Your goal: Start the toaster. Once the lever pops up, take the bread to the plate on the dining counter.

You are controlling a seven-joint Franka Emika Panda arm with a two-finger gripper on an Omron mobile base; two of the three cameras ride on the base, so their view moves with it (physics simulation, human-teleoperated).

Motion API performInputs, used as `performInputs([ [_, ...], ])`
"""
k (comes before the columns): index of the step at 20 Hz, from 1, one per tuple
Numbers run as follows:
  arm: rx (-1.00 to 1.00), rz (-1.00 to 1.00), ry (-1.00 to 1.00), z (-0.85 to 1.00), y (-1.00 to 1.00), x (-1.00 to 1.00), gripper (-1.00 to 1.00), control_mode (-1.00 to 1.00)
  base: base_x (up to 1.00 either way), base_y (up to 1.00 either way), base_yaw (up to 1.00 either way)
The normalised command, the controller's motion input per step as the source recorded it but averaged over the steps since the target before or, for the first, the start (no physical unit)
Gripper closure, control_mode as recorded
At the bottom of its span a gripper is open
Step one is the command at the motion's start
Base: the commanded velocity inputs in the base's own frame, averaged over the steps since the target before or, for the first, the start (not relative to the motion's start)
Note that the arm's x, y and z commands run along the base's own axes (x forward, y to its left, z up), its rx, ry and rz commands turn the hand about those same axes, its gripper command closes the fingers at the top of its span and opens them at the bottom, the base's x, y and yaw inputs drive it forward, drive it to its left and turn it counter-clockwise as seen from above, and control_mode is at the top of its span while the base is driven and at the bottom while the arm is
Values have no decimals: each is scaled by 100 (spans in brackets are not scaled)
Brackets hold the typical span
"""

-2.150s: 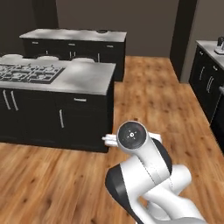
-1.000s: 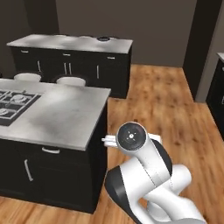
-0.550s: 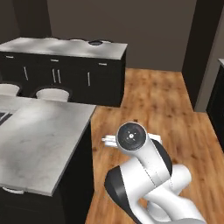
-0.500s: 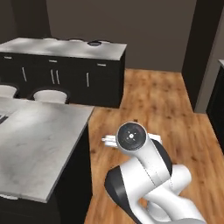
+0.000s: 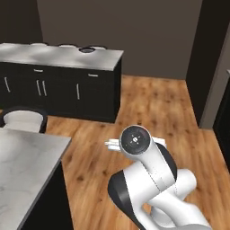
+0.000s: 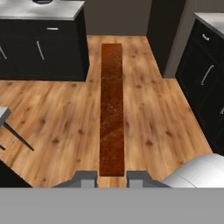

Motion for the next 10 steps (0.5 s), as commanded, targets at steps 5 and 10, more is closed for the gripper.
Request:
performInputs([
  [5, 0, 0, 0, 0, 0, 0, 100, 100, 100, -80, 2],
  [10, 0, 0, 0, 0, 0, 0, 100, 100, 100, -75, 4],
])
